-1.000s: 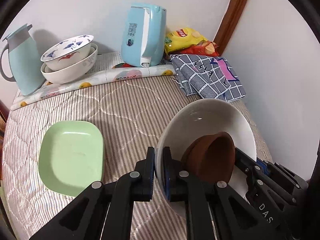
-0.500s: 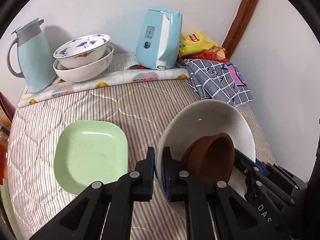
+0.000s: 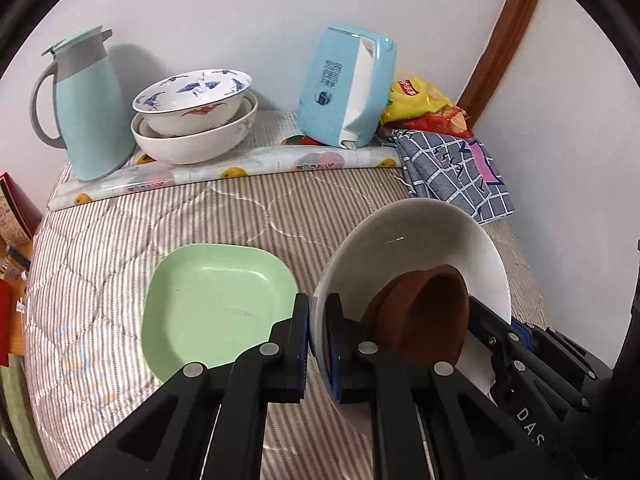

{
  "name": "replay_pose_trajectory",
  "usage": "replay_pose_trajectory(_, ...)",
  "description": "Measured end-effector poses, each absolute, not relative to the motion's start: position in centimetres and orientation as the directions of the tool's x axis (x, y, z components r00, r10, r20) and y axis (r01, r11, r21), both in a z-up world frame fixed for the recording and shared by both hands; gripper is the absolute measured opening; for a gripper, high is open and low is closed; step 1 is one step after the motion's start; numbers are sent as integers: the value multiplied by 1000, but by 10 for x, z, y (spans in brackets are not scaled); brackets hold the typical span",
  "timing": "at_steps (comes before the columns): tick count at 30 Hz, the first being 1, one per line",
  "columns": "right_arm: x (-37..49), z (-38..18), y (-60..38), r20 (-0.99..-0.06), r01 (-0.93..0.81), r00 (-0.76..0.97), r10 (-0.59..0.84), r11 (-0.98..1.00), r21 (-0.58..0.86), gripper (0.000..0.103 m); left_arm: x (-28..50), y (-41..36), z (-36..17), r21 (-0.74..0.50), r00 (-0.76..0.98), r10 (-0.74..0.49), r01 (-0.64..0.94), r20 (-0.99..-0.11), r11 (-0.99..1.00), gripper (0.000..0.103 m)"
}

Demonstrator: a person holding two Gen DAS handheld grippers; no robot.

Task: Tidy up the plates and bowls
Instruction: 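Carry the white bowl with the right gripper over the green plate stack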

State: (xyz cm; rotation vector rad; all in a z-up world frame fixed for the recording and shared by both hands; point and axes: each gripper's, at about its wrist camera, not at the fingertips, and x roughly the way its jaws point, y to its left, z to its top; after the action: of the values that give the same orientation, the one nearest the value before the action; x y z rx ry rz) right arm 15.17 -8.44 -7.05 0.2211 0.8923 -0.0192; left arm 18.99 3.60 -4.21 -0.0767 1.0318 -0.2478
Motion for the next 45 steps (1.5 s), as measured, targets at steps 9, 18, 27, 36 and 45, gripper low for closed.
replay_pose_trajectory(9,155,-71,-66,-772,92,629,88,978,187,9,190,54,-43,-179,492,-230,148,-840,973,9)
replay_pose_trajectory(18,161,-73,-53,-773,80,627,101,978,192,9,193,69,-46,-179,491,-221,131,-843,975,9)
replay_pose_trajectory(27,171,-76,-40,-772,66,624,121,976,207,9,201,84,-48,-171,487,-204,113,-849,979,9)
replay_pose_trajectory(36,185,-83,-24,-779,41,610,146,976,215,9,210,103,-55,-165,479,-182,78,-858,983,8)
replay_pose_trajectory(45,195,-94,-10,-788,23,591,172,973,229,9,216,120,-66,-159,461,-163,49,-872,986,8)
